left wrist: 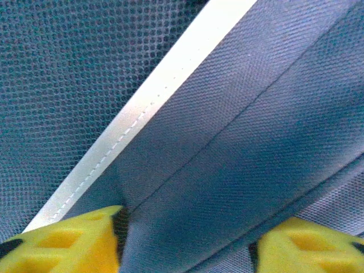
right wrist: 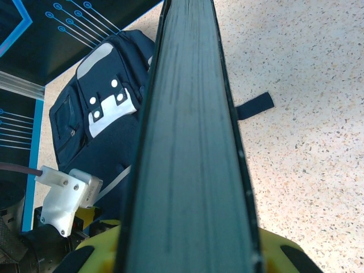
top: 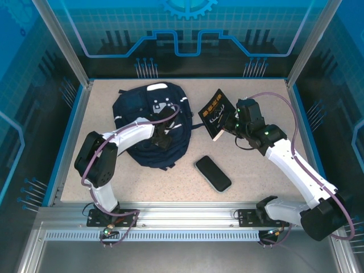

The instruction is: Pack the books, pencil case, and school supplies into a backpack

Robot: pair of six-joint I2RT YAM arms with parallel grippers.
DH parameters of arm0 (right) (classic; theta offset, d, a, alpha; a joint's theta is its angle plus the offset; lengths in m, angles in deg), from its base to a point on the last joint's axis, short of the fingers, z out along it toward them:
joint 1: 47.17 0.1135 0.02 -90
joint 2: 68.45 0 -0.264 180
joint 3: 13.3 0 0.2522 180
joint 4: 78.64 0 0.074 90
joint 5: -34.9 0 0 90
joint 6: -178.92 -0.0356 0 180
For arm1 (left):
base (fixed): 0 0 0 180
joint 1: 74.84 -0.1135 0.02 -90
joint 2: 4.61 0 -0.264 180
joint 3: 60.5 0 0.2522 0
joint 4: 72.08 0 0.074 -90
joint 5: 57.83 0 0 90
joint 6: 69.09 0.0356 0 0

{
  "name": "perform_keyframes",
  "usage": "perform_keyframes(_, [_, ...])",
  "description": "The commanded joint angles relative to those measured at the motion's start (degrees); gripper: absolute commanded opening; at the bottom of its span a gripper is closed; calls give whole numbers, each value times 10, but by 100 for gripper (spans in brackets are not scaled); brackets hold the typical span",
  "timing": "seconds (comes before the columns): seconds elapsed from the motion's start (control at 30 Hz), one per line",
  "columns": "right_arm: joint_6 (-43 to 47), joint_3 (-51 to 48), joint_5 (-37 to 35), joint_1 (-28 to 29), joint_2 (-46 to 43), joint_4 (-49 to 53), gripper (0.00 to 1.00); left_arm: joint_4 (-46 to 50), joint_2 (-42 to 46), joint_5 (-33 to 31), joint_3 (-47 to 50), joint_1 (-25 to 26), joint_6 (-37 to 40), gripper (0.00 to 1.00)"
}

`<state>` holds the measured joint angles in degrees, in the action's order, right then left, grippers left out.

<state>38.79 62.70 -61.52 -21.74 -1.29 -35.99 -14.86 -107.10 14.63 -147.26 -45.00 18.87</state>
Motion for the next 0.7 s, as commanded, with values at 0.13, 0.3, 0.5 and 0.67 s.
perform_keyframes(0.13, [-9, 2, 6, -6, -3, -46, 8, 5, 16, -42, -19, -4, 12, 32])
perform_keyframes(0.3, [-10, -1, 5, -6, -4, -47, 8, -4, 33, -43, -20, -4, 14, 16])
perform_keyframes(0.5, [-7, -11, 1, -7, -8, -51, 8, -54, 86, -38, -5, -4, 8, 0])
perform_keyframes(0.67, [8, -31, 24, -13, -18, -62, 8, -106, 163, -32, -10, -4, 6, 0])
